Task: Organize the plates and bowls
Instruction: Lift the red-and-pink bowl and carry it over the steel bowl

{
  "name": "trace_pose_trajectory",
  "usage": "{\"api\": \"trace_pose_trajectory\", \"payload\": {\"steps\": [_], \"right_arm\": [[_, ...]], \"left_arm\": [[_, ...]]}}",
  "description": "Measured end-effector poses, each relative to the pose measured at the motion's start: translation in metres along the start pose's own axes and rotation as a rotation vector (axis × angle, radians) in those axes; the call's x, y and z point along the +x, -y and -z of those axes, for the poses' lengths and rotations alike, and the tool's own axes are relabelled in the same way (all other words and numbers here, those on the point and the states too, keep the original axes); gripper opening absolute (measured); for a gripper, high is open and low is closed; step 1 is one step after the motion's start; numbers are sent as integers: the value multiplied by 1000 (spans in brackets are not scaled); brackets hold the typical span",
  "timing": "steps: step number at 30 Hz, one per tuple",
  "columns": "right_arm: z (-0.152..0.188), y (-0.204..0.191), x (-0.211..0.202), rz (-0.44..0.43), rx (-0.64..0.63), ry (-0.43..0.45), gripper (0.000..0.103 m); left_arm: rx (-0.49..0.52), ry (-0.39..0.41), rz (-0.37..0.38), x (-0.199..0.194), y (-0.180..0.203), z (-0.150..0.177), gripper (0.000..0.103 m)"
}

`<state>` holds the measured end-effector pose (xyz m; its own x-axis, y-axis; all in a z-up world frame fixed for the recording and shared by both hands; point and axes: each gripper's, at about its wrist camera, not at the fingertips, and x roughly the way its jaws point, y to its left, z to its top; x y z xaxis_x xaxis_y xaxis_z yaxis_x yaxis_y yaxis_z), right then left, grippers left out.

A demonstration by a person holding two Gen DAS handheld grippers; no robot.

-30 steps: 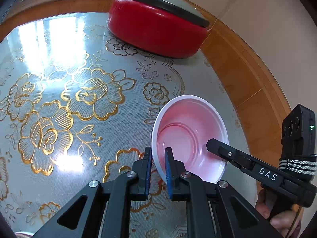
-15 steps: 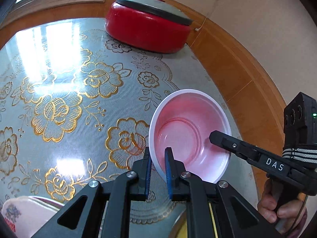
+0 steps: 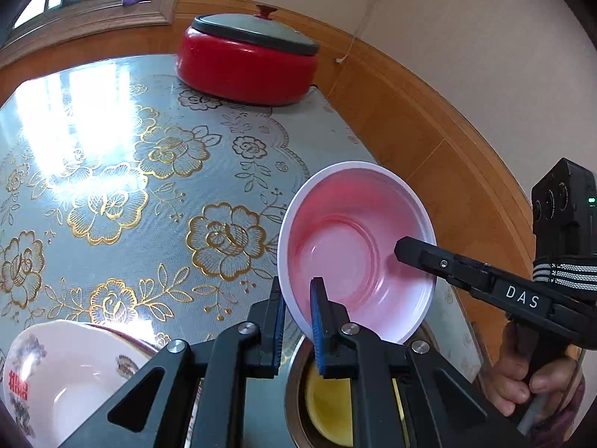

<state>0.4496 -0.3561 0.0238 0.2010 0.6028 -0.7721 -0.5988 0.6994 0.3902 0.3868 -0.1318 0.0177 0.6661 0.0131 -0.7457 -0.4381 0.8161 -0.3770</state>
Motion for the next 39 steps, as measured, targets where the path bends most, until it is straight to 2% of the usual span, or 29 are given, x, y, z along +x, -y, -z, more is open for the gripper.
{"api": "trace_pose_trajectory", "payload": {"steps": [9,18,27,39], "right_arm": [[29,-3,-31,11,-3,20,11],[61,1,-40,40,16,-28,12],[80,9,-32,61,37,-89,12],[86,15,-27,87,47,-118,13]], "left_arm": [[45,-28,60,-16,15,20,13],[74,-101,107,-15,20,48,13],[79,-157,107,-8,19,67,13],[76,-195,99,9,19,73,13]]}}
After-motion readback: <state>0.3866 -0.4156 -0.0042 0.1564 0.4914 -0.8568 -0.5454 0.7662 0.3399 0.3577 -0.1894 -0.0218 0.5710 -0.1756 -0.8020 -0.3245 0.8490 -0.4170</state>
